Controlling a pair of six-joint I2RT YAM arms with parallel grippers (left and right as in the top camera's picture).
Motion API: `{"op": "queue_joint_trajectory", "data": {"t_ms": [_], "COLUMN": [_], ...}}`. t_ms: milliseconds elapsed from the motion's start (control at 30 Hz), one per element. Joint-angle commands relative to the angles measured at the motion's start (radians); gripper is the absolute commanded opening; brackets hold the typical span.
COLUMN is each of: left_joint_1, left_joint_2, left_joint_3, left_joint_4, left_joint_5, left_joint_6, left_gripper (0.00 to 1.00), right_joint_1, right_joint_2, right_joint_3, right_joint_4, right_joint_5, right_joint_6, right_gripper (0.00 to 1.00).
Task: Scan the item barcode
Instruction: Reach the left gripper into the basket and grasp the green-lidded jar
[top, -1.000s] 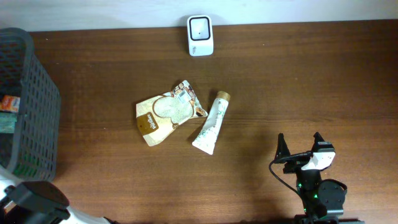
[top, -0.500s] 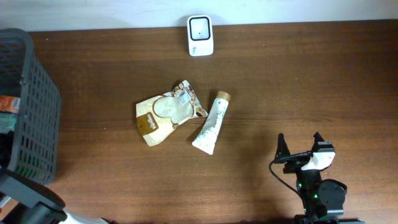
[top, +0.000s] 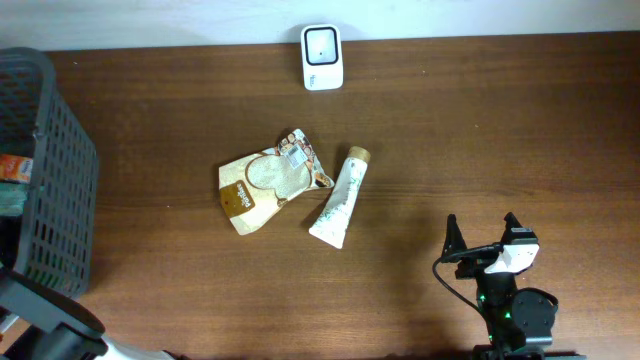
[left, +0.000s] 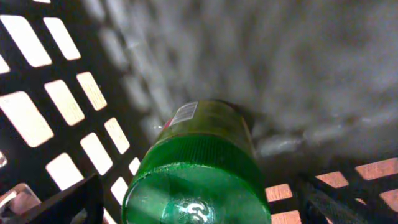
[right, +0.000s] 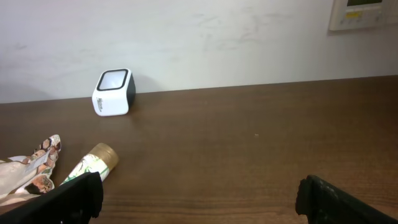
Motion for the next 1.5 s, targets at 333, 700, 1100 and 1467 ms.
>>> {"op": "queue_joint_trajectory", "data": {"t_ms": [333, 700, 1100, 1467], "left_joint_1": [0.01, 0.01, 0.01, 0.01], "left_joint_2": [-0.01, -0.01, -0.01, -0.01], "left_joint_3": [-0.066, -0.109, -0.079, 0.032], "left_joint_4": [0.056, 0.1, 0.125, 0.115], "left_joint_5": [-0.007, -0.008, -0.002, 0.163], "left_joint_6": [-0.006, -0.006, -0.006, -0.006], "left_gripper": [0.84, 0.7, 0.63, 0.58], "right_joint_1": [0.008, 0.008, 0.008, 0.008], "right_joint_2": [-0.008, -0.008, -0.008, -0.008], "right_joint_3": [-0.009, -0.009, -0.009, -0.009], "right_joint_4": [0.002, 0.002, 0.002, 0.002], "right_joint_5": [-0.005, -0.005, -0.005, -0.005], "right_joint_6": [0.008, 0.008, 0.008, 0.008], "right_gripper": [0.98, 0.98, 0.98, 0.98]}}
